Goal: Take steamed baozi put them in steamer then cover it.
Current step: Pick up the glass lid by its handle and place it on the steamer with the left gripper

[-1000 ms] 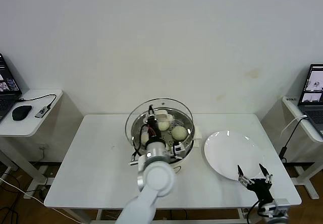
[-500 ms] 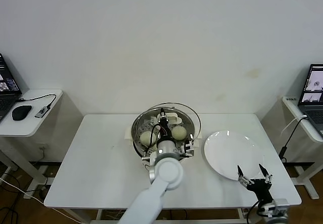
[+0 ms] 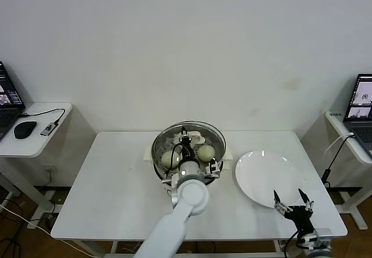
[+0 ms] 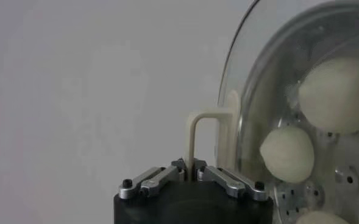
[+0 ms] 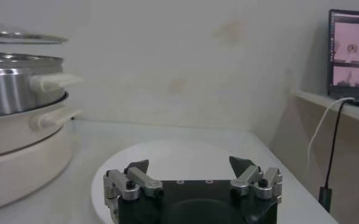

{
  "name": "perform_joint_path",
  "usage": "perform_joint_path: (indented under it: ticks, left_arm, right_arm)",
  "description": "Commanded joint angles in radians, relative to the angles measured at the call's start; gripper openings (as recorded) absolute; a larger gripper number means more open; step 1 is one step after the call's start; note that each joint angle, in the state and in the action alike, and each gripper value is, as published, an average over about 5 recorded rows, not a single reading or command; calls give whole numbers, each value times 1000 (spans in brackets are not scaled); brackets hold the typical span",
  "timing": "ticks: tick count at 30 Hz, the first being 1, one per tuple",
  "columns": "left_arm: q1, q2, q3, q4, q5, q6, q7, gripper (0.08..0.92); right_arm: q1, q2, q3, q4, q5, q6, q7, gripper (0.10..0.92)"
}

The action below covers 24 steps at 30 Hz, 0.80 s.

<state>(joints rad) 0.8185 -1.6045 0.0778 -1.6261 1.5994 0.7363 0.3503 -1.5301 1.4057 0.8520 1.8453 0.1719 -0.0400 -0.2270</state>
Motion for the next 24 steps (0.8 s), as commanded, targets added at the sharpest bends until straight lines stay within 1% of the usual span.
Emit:
perform_joint_path:
  ticks: [1, 10, 24]
  left_arm:
    - [4, 1, -13, 10, 16, 40, 11, 146]
    - [14, 0, -11, 5, 13, 40, 15, 146]
    - [12, 3, -7, 29, 11, 29, -3, 146]
  right_arm:
    - [5, -3, 1, -4, 1, 2, -1, 823]
    - [9, -1, 4, -11, 2, 4, -3, 823]
    - [5, 1, 6, -12, 2, 9, -4, 823]
